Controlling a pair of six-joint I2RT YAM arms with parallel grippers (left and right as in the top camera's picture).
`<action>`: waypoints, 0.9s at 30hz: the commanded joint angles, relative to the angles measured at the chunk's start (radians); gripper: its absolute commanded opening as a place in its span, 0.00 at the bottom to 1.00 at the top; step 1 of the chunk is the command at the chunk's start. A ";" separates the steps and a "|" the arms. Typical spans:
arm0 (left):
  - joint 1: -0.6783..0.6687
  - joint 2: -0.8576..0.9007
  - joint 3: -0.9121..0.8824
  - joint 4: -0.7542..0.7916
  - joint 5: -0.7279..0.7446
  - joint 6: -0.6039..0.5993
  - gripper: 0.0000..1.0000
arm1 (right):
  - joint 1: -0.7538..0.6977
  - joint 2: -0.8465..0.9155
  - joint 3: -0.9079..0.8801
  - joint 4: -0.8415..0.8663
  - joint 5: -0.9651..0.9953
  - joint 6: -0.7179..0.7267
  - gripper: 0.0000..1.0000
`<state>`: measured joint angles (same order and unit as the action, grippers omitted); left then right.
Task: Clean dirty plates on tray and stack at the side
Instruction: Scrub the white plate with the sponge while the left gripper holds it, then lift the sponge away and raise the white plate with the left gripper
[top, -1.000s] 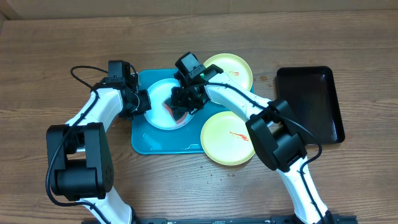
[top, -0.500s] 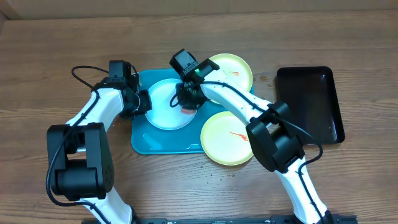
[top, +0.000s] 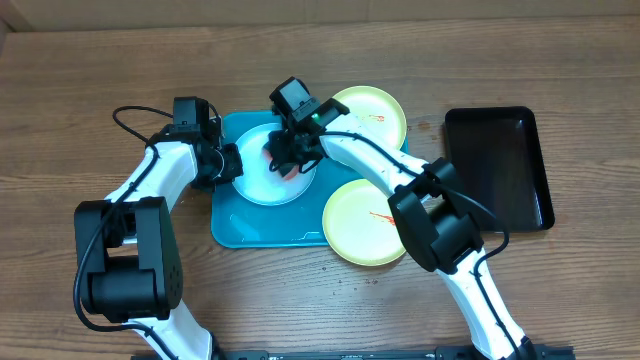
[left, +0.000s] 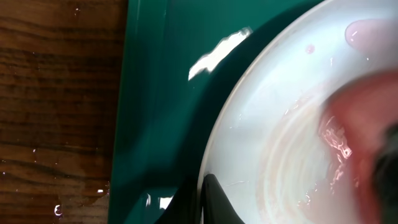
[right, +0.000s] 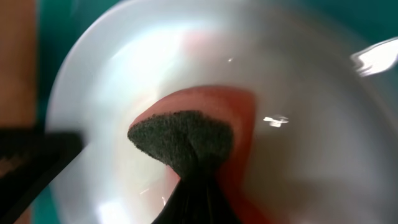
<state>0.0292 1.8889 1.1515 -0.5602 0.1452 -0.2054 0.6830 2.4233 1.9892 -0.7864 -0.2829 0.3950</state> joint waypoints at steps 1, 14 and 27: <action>0.003 0.021 -0.018 -0.003 -0.014 -0.005 0.04 | 0.051 0.039 0.016 -0.035 -0.245 -0.056 0.04; 0.004 0.020 0.031 -0.005 -0.014 0.068 0.04 | -0.102 -0.171 0.016 -0.169 -0.222 -0.056 0.04; -0.001 0.006 0.262 -0.237 -0.018 0.232 0.04 | -0.343 -0.510 0.016 -0.351 -0.072 -0.056 0.04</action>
<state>0.0288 1.9060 1.3598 -0.7662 0.1383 -0.0395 0.3721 1.9465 1.9926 -1.1179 -0.3874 0.3428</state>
